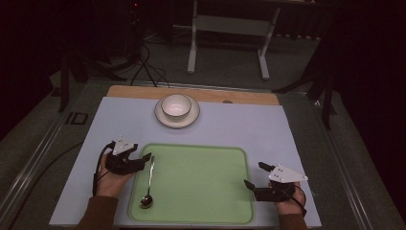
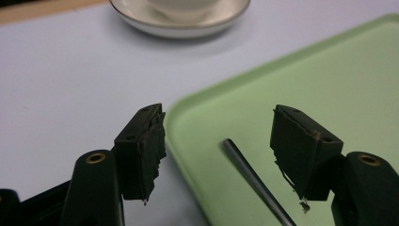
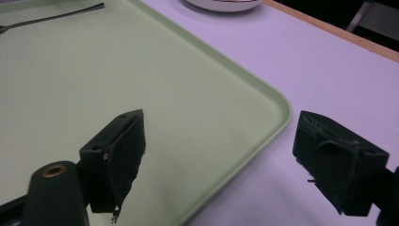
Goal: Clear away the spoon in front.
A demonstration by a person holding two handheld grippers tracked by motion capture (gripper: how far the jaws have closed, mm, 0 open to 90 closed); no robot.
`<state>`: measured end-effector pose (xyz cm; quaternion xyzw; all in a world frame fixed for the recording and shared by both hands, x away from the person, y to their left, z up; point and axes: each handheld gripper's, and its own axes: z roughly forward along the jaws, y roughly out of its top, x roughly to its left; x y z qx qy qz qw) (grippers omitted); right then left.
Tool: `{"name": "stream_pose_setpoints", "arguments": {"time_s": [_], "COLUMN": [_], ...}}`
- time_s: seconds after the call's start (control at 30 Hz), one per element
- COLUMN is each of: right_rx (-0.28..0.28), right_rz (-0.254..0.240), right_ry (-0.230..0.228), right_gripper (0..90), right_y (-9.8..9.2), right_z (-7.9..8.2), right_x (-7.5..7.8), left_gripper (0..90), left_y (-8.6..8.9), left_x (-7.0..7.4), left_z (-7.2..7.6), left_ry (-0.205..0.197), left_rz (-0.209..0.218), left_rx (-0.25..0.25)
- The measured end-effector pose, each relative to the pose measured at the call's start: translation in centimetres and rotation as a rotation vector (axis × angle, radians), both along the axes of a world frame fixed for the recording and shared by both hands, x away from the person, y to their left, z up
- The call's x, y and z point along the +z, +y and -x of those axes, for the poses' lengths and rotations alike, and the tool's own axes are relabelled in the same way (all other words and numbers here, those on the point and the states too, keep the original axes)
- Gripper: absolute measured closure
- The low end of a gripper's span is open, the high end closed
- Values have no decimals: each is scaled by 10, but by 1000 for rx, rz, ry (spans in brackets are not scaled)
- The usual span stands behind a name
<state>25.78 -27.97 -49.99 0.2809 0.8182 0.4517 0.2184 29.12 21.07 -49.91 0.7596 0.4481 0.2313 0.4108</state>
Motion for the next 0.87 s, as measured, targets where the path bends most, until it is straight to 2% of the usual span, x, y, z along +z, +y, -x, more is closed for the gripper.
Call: {"name": "stream_pose_setpoints", "arguments": {"time_s": [0.03, 0.13, 0.33, 0.87], "right_rx": [-1, -8, -21, -71], "right_rz": [-2, -7, -20, -80], "right_ry": [0, -4, -11, -25], "right_gripper": [170, 170, 170, 170], "right_y": [0, -2, -7, -25], "right_z": [0, 0, 0, -1], "right_x": [0, 1, 2, 5], "left_gripper": [359, 360, 362, 363], "left_y": [3, 9, 22, 46], "left_x": [3, 6, 10, 8], "left_z": [2, 6, 14, 38], "left_ry": [-21, -47, -78, -115], "left_rz": [5, 19, 37, 38], "left_rx": [8, 22, 55, 130]}}
